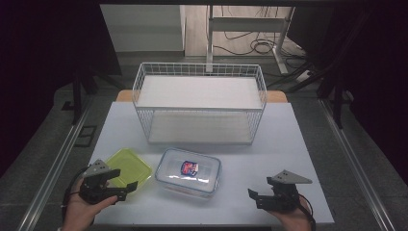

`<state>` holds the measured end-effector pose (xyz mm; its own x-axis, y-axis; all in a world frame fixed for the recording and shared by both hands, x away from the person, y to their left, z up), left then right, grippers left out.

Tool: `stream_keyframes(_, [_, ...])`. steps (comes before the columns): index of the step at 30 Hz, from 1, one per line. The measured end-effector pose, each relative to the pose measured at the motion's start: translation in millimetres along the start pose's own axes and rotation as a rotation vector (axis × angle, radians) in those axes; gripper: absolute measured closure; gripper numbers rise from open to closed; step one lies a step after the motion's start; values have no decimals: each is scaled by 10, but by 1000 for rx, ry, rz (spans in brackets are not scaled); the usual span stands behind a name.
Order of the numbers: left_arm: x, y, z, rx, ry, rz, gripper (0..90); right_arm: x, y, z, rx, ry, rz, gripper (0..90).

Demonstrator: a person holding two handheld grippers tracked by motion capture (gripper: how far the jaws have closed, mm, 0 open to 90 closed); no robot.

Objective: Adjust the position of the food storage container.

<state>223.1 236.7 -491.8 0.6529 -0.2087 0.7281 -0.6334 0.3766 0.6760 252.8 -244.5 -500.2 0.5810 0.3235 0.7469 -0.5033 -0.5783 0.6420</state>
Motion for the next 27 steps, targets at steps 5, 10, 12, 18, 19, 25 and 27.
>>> stream_keyframes(5, [13, -17, 19, -8, -2, -6, 173, -14, 2, -17, 11, -3, -7, 164])
stream_keyframes(10, [3, -47, 27, -13, 0, -21, 170, -12, 15, -11, 12, -11, -5, 166])
stream_keyframes(12, [2, -48, 26, -13, 1, -23, 170, -10, 18, -10, 15, -15, -5, 168])
stream_keyframes(18, [-5, -57, 17, -12, 8, -29, 171, -16, 5, -9, 22, -13, -17, 175])
stream_keyframes(19, [-5, -57, 17, -12, 8, -29, 173, -21, -2, -12, 21, -13, -24, 175])
stream_keyframes(25, [-6, -51, 3, -14, 19, -50, 204, -14, -5, -15, 17, -11, -25, 175])
stream_keyframes(27, [-6, -50, 0, -13, 21, -51, 204, -18, -2, -3, 14, -17, -24, 175])
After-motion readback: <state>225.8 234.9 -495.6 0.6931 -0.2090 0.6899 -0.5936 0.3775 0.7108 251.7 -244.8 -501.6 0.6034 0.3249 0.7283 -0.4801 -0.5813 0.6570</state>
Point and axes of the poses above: each handheld gripper's, and its own axes: y roughly backward along the jaws, x roughly out of its top, z roughly to its right, the point moved 3 cm from there along -y, roughly forward along the jaws, and after that the axes turned 7 degrees about x, right-handed, at the moved point
